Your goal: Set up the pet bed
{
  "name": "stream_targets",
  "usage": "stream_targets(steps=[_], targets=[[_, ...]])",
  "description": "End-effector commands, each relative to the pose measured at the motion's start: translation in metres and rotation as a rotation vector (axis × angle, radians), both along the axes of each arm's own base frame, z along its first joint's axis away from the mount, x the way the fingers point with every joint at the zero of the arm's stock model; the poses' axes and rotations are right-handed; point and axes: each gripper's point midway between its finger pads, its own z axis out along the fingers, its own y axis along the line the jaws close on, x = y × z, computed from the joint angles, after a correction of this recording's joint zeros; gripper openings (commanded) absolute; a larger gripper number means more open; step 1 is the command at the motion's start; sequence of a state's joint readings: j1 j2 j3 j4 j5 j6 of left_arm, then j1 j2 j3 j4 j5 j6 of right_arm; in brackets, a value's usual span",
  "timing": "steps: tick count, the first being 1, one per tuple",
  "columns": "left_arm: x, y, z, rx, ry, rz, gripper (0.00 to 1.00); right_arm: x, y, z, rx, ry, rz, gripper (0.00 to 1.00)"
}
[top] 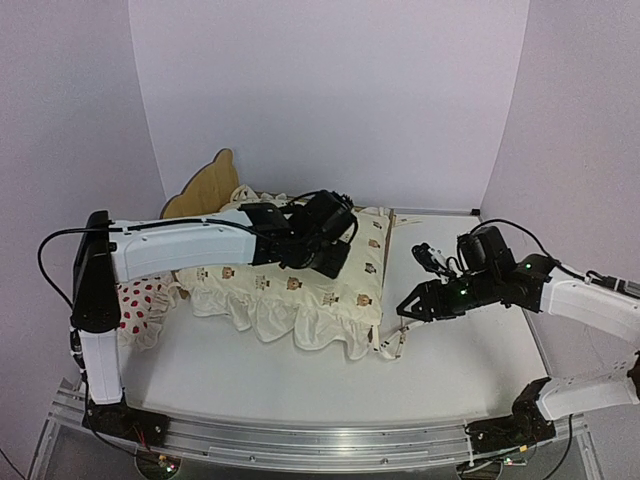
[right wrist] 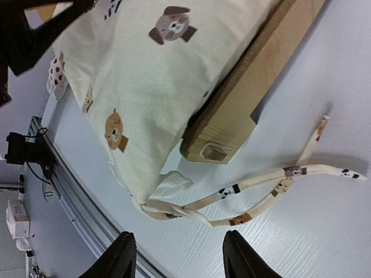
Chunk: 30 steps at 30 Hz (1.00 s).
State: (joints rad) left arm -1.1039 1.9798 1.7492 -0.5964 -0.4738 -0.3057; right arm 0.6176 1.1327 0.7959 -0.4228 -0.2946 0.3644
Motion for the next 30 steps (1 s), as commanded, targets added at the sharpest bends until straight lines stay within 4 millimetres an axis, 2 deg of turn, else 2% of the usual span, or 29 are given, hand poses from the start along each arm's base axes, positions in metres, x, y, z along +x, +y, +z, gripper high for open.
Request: stream_targets(steps=[1,2,3,7,8,10,13,21,25,27,30], targets=[[0.009,0.021,0.059,-0.091,-0.090,0.038,0.01,-0.012,0.032,0.009,0.105,-0.017,0.161,0.52],[0.007,0.020,0.059,-0.096,-0.081,0.023,0.03,-0.014,0.035,0.008,0.102,-0.019,0.173,0.52],[0.001,0.015,0.058,-0.110,-0.059,-0.018,0.08,-0.013,0.035,0.007,0.094,-0.023,0.173,0.52],[-0.035,-0.014,0.057,-0.138,-0.009,-0.202,0.61,-0.003,0.026,0.006,0.050,-0.063,0.105,0.55],[-0.041,-0.019,0.052,-0.119,0.000,-0.224,0.69,0.001,0.021,0.007,0.036,-0.079,0.072,0.57],[-0.050,-0.026,0.044,-0.083,0.022,-0.250,0.82,0.009,0.010,0.010,-0.002,-0.105,-0.002,0.60],[-0.053,-0.031,0.024,-0.033,0.066,-0.263,0.91,0.014,-0.007,0.014,-0.049,-0.126,-0.087,0.66],[-0.046,-0.035,-0.042,0.143,0.173,-0.204,0.94,0.005,-0.020,0.024,-0.043,-0.134,-0.128,0.71],[-0.042,-0.033,-0.060,0.193,0.195,-0.167,0.91,0.004,-0.022,0.024,-0.050,-0.135,-0.133,0.72],[-0.039,-0.031,-0.063,0.192,0.197,-0.158,0.81,0.004,-0.022,0.022,-0.054,-0.130,-0.131,0.72],[-0.030,-0.025,-0.062,0.183,0.196,-0.129,0.41,0.004,-0.020,0.019,-0.059,-0.120,-0.120,0.71]])
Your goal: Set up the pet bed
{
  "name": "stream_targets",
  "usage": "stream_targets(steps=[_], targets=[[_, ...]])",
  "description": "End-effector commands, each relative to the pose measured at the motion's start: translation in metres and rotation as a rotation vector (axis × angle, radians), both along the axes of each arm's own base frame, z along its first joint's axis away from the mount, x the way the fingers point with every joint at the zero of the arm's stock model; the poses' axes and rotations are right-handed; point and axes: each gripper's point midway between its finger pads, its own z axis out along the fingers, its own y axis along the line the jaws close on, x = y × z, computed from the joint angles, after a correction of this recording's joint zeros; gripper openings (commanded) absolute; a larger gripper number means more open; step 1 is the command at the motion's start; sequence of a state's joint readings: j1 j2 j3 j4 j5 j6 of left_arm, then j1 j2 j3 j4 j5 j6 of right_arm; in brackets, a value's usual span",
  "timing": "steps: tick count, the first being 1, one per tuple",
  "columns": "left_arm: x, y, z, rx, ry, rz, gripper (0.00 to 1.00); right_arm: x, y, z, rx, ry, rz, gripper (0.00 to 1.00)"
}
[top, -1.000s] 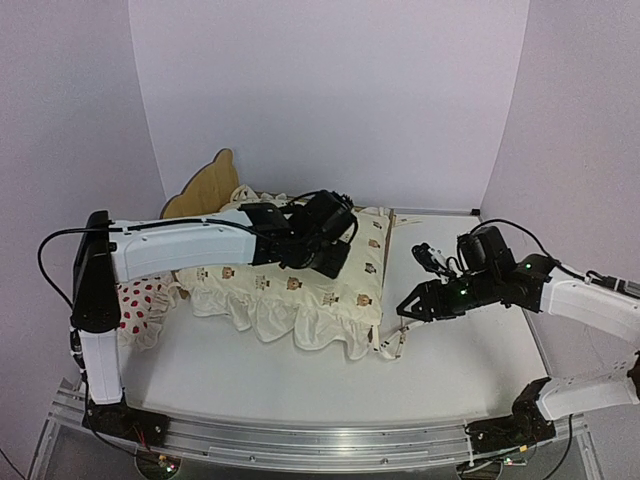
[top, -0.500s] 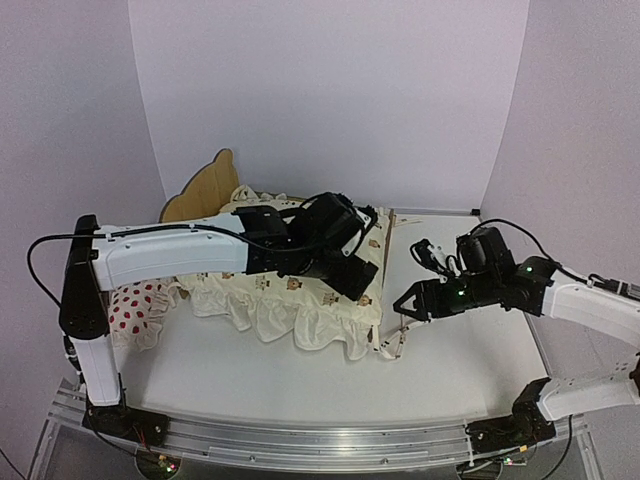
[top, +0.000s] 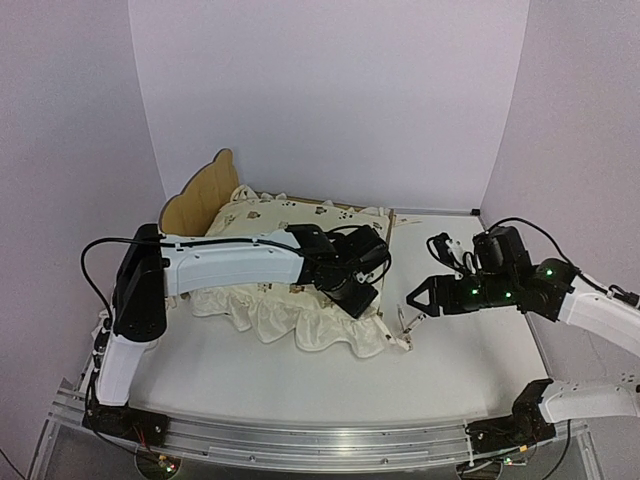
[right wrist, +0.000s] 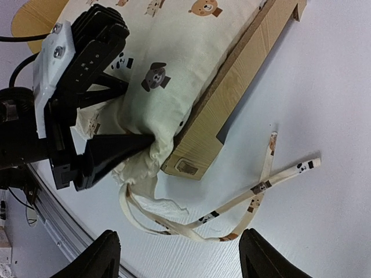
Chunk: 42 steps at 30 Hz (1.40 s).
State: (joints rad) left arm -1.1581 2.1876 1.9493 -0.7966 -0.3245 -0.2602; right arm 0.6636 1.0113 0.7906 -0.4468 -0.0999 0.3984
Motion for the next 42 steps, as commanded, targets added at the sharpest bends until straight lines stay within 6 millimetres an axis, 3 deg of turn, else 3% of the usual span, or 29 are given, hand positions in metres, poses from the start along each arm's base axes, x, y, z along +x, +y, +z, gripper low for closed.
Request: stream_targets(steps=[1,4,5,15,21,31,42], targets=[[0.012,0.017,0.004,0.024,0.004,0.058,0.26,-0.001,0.000,-0.006,-0.017,0.020,0.000,0.71],[0.018,0.023,0.017,0.009,-0.031,0.085,0.06,-0.003,0.004,-0.008,-0.016,0.032,0.032,0.69],[0.019,0.025,0.024,0.000,-0.050,0.091,0.04,-0.004,0.007,-0.008,-0.012,0.035,0.045,0.69],[0.039,0.063,0.121,-0.085,-0.287,0.162,0.00,0.000,0.049,0.008,0.100,0.067,0.206,0.57],[0.043,0.084,0.155,-0.098,-0.362,0.187,0.00,0.016,0.068,0.026,0.131,0.041,0.240,0.49],[0.040,0.104,0.181,-0.144,-0.399,0.203,0.00,0.042,0.109,0.047,0.158,0.017,0.321,0.44],[0.038,0.116,0.190,-0.158,-0.414,0.215,0.00,0.045,0.141,0.035,0.122,0.020,0.391,0.38]])
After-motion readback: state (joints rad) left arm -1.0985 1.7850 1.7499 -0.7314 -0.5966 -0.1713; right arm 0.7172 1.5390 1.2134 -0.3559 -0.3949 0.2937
